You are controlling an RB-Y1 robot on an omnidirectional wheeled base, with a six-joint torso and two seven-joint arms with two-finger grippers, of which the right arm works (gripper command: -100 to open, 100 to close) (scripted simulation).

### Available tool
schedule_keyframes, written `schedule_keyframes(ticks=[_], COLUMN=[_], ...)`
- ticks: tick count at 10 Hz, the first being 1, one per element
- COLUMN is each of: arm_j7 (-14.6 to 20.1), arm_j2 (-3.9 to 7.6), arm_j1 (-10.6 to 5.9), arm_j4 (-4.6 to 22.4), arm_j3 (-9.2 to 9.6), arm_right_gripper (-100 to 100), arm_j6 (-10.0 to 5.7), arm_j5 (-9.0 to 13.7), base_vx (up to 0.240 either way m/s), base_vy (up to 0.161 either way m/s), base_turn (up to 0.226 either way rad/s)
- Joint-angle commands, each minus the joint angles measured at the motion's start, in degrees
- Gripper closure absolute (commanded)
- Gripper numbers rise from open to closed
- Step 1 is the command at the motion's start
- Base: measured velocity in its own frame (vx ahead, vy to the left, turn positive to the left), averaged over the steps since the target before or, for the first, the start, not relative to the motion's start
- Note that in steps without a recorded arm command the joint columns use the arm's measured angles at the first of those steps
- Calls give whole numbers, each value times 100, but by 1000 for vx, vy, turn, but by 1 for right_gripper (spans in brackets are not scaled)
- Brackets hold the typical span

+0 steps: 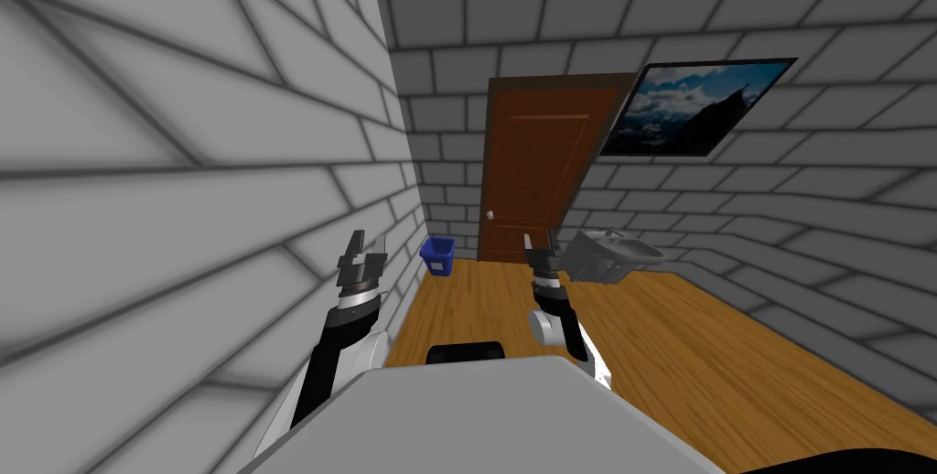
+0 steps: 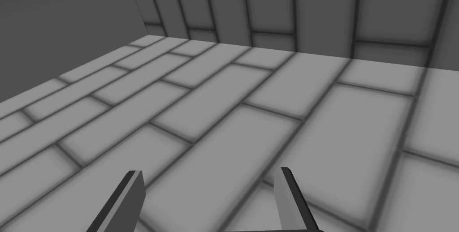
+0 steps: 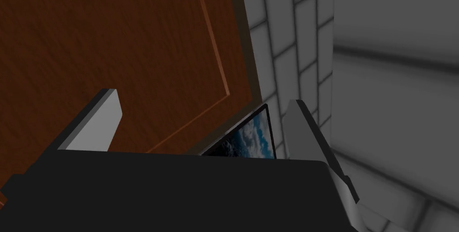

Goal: Pull the door open

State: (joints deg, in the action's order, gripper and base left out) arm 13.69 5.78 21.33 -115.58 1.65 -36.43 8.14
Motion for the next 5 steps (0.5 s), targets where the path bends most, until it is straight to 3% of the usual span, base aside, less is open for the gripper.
schedule_keyframes(ticks=[1, 5], arm_j7=[200, 667], arm_j2=[35, 123], arm_j1=[-77, -239], arm_j4=[265, 832], arm_j3=[49, 172], arm_right_gripper=[-100, -100], arm_j6=[-75, -193], arm_j5=[156, 547], base_vx=[99, 95], base_vy=[0, -13], base_turn=[58, 67])
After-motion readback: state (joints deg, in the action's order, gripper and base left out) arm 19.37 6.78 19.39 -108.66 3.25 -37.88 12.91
